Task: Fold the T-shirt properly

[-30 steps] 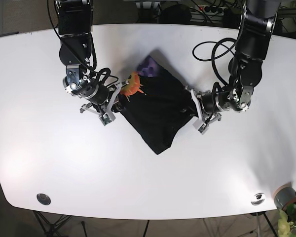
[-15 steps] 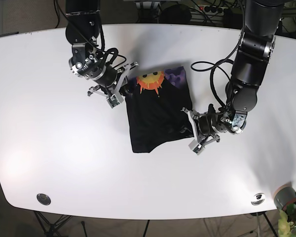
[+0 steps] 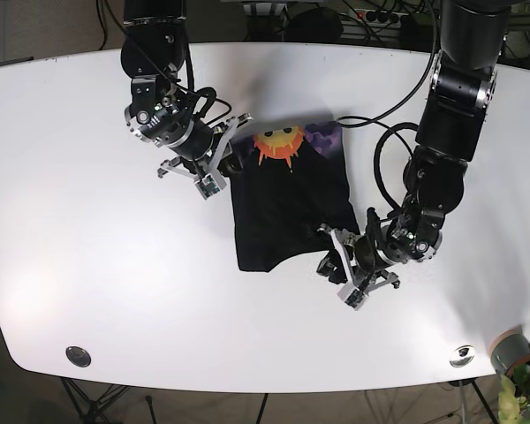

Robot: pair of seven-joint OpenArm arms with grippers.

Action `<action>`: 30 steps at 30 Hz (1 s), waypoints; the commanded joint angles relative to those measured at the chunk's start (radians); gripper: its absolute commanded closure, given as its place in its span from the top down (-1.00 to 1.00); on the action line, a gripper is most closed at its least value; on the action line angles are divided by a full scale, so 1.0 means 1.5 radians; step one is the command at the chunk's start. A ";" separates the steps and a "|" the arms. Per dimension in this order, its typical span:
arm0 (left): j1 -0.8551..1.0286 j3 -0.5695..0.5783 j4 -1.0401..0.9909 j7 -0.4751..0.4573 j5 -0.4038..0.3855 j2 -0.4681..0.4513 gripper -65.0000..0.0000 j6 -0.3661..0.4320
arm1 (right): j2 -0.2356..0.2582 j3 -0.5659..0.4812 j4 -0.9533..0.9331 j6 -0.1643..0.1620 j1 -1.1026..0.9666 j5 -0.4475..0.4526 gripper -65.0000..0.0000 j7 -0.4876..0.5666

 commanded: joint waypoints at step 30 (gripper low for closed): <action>0.289 0.085 0.059 -0.273 0.387 0.220 0.61 0.478 | 0.085 0.091 0.041 0.008 0.008 0.219 -0.80 -0.012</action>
